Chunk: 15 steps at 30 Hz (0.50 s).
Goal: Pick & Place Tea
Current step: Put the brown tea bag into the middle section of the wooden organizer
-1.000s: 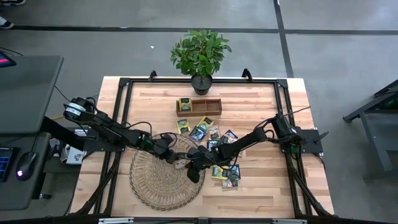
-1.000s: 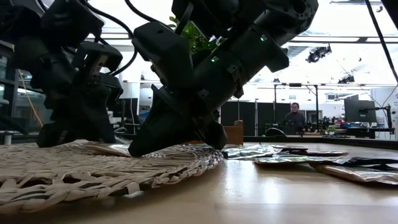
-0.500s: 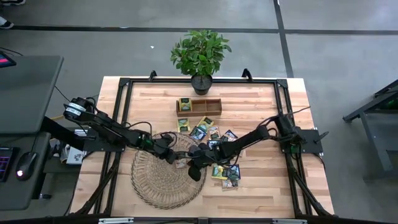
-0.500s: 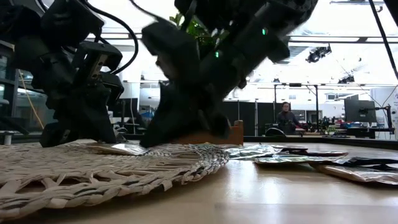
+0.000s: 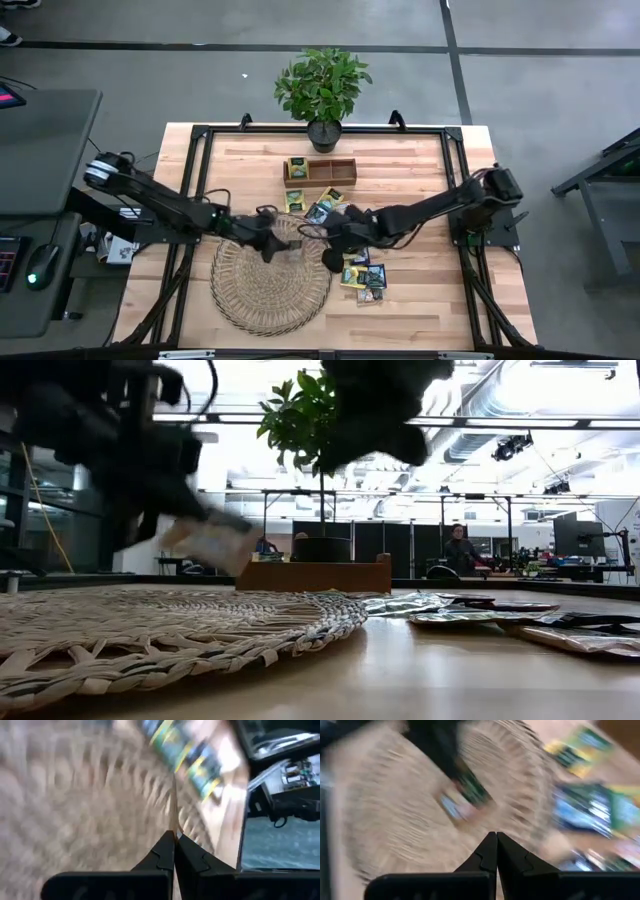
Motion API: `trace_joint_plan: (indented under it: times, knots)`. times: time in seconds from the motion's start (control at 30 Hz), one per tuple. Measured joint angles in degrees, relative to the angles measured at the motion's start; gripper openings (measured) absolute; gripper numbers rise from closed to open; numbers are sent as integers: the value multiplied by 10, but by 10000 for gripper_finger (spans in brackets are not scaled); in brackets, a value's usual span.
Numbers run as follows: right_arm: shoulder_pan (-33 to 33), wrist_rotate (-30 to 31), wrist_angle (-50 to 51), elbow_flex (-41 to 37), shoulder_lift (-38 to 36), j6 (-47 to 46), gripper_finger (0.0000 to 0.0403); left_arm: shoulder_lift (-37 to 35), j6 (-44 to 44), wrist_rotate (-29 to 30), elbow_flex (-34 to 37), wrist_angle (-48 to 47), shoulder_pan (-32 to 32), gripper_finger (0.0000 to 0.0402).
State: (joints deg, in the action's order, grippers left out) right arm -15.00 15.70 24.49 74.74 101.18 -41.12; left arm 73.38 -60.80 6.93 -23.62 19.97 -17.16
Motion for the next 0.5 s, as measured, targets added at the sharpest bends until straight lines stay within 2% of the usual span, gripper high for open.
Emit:
trace_joint_plan:
  times: [0.2,0.33,0.5]
  knots:
    - [-1,1,124,0,-16,-29,0,-77,196,88,0,-27,47,0]
    - [-9,-7,160,0,-16,-51,0,-98,316,83,0,-10,104,0]
    - [-26,-16,204,0,-16,-84,0,-98,364,20,0,4,197,0]
